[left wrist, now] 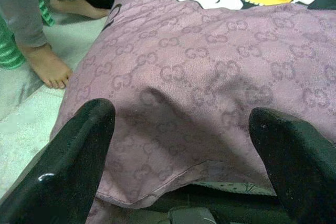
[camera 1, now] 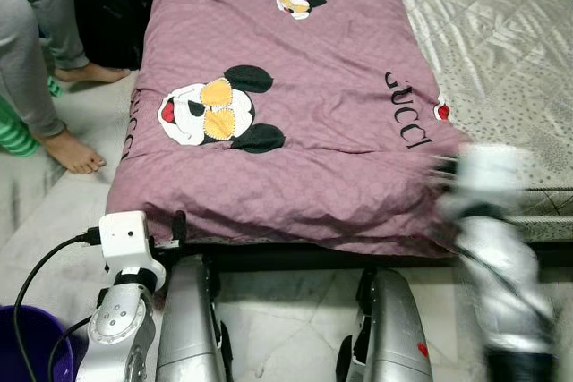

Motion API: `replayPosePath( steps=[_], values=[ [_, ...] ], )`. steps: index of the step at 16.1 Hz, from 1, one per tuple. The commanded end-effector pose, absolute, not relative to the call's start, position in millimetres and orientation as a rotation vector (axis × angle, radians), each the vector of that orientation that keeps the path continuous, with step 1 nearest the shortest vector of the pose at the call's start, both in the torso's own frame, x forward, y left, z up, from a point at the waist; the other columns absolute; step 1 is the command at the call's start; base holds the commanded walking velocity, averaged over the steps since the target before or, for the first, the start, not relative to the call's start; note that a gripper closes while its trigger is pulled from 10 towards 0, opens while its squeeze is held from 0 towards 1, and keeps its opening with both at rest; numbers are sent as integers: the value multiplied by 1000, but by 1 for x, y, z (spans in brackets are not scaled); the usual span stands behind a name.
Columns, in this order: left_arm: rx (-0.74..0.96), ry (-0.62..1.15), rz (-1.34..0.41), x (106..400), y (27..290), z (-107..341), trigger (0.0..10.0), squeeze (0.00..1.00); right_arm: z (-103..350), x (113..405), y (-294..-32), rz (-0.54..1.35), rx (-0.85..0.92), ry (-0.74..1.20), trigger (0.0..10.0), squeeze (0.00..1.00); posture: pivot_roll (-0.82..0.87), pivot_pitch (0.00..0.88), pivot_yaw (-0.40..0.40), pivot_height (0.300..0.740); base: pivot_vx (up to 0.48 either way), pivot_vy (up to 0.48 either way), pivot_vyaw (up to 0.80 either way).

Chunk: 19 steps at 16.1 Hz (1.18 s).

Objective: Clean up the room

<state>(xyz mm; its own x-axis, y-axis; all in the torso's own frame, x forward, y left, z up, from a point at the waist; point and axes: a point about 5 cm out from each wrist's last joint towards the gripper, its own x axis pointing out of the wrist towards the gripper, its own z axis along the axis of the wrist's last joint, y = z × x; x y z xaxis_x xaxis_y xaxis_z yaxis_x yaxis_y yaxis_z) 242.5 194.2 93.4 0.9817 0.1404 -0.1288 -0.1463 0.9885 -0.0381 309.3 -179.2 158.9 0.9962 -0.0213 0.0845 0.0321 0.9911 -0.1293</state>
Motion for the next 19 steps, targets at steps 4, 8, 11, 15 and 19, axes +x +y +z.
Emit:
replayPosePath(
  steps=[4, 8, 11, 15, 19],
  values=[
    [-51, 131, 166, 236, 197, 92, 10000, 0, 103, 310, -164, 66, -107, 239, 10000, 0, 84, 175, -20, 522, 0, 0, 0],
    [-51, 139, 182, 235, 199, 89, 10000, 0, 60, 295, -207, -112, -28, 512, 10000, 0, 84, 167, -32, 522, 0, 0, 0],
    [-45, 146, 181, 236, 198, 86, 10000, 0, 51, 274, -235, -189, -72, 562, 10000, 0, 77, 161, -28, 522, 0, 0, 0],
    [-49, 150, 160, 241, 193, 85, 10000, 0, 62, 258, -267, -329, -206, 486, 10000, 0, 44, 154, -8, 522, 0, 0, 0],
    [-60, 133, 146, 249, 188, 85, 10000, 0, 126, 287, -256, -364, -265, 91, 10000, 0, 30, 127, -2, 522, 0, 0, 0]
  ],
)
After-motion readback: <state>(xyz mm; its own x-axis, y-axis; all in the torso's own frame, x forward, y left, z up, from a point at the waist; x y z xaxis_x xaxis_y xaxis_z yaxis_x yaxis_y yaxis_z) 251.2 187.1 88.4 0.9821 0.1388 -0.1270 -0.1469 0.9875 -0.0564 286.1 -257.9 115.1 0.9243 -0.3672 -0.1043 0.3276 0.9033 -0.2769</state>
